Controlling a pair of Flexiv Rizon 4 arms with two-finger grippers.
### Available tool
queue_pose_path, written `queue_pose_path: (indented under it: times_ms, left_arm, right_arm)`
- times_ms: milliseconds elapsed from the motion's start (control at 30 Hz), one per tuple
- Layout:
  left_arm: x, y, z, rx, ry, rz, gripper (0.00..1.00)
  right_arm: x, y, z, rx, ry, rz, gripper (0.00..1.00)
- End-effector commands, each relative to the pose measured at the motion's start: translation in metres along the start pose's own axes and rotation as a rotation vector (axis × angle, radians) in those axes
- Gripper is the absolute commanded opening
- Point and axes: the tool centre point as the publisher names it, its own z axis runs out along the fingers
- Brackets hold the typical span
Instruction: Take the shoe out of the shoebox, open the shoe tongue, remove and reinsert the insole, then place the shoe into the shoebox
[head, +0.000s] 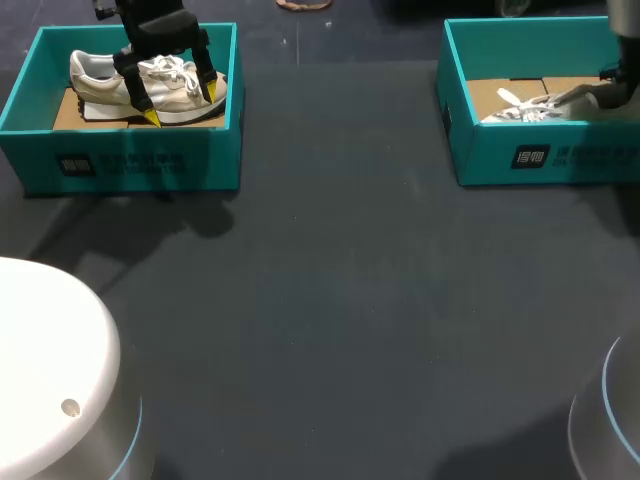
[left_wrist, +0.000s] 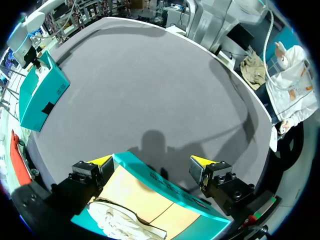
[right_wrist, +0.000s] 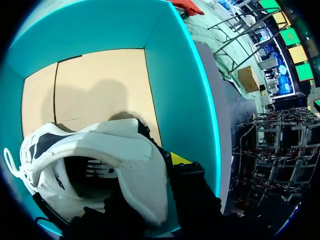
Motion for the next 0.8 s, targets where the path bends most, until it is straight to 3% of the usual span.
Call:
queue_pose_path:
  times_ms: [33,500,533,567,667,800]
  left_arm:
    - [0.000,0.000,0.000,-0.001,0.001,0.001,1.00]
    - [0.000,0.000,0.000,-0.001,0.001,0.001,1.00]
    - [0.000,0.000,0.000,-0.001,0.001,0.001,1.00]
    - [0.000,0.000,0.000,-0.001,0.001,0.001,1.00]
    - [0.000,0.000,0.000,-0.001,0.001,0.001,1.00]
    - [0.000,0.000,0.000,-0.001,0.001,0.001,1.00]
  right_arm:
    - [0.002,0.002,0.015,0.013,0.015,-0.001,0.00]
    - [0.012,-0.003,0.032,0.057,0.067,-0.012,0.00]
    - [0.012,-0.004,0.032,0.058,0.069,-0.012,0.04]
    - [0.012,-0.004,0.032,0.058,0.070,-0.013,0.17]
    - [0.012,-0.005,0.032,0.062,0.071,-0.013,0.42]
    - [0.012,-0.007,0.033,0.071,0.073,-0.009,0.49]
